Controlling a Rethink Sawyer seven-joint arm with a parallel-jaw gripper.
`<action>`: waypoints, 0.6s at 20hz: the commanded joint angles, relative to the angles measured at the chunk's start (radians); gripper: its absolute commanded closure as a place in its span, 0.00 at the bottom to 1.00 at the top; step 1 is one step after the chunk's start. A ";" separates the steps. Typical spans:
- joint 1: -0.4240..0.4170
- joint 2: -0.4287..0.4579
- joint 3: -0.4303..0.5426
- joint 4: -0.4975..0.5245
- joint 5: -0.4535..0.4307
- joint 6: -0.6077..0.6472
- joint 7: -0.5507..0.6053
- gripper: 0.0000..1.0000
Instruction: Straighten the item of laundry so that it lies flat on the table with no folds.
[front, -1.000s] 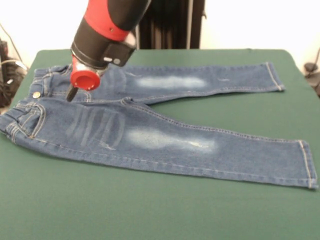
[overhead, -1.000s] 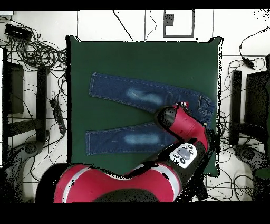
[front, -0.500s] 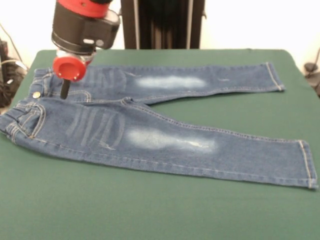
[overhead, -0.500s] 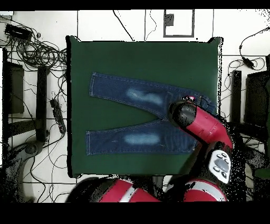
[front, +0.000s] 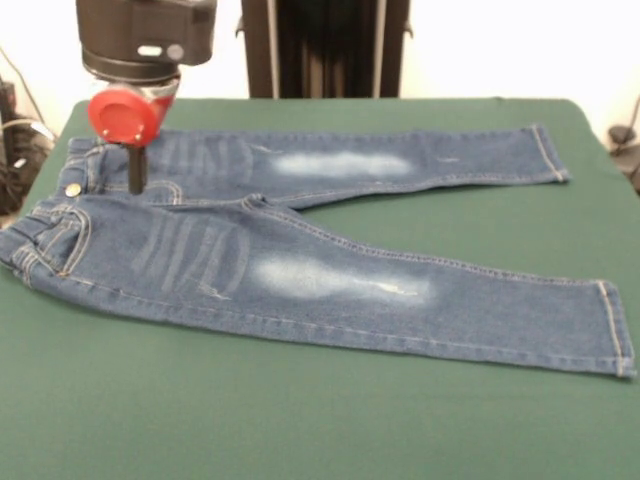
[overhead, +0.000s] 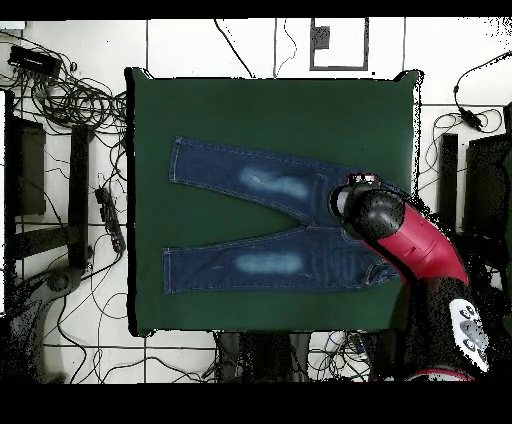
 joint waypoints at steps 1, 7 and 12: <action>0.065 -0.047 0.198 0.134 -0.045 0.184 -0.063 1.00; 0.089 -0.063 0.162 0.129 -0.066 0.258 -0.057 1.00; 0.111 -0.064 0.124 0.115 -0.142 0.209 -0.066 1.00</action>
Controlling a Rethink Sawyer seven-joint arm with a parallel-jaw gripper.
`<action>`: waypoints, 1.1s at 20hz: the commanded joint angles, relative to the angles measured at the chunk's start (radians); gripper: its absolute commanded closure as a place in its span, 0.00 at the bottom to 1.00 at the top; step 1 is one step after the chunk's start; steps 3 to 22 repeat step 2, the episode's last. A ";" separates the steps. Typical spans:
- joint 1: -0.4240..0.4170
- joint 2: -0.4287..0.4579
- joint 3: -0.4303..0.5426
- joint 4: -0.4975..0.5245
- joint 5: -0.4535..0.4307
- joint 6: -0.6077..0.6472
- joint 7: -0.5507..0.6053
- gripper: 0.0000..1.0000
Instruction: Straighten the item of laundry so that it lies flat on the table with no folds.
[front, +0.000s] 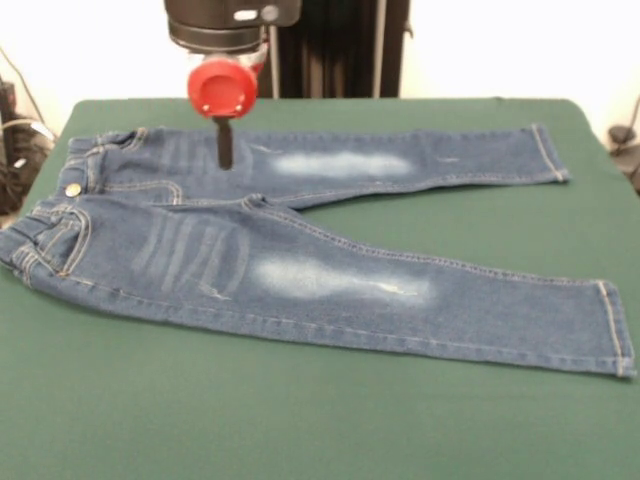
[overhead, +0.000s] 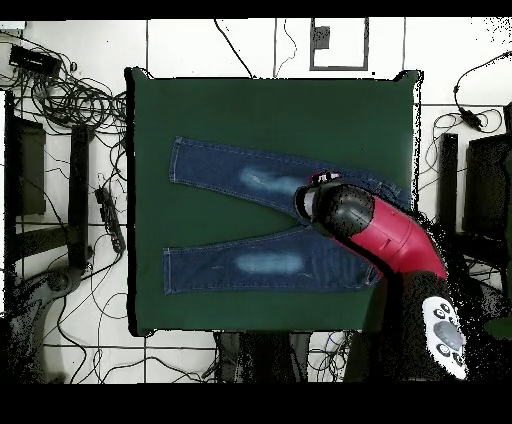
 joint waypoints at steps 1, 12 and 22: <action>0.036 0.016 0.088 0.086 -0.089 0.084 -0.070 1.00; 0.030 0.015 0.094 0.091 -0.095 0.078 -0.072 1.00; 0.030 0.015 0.094 0.091 -0.095 0.078 -0.072 1.00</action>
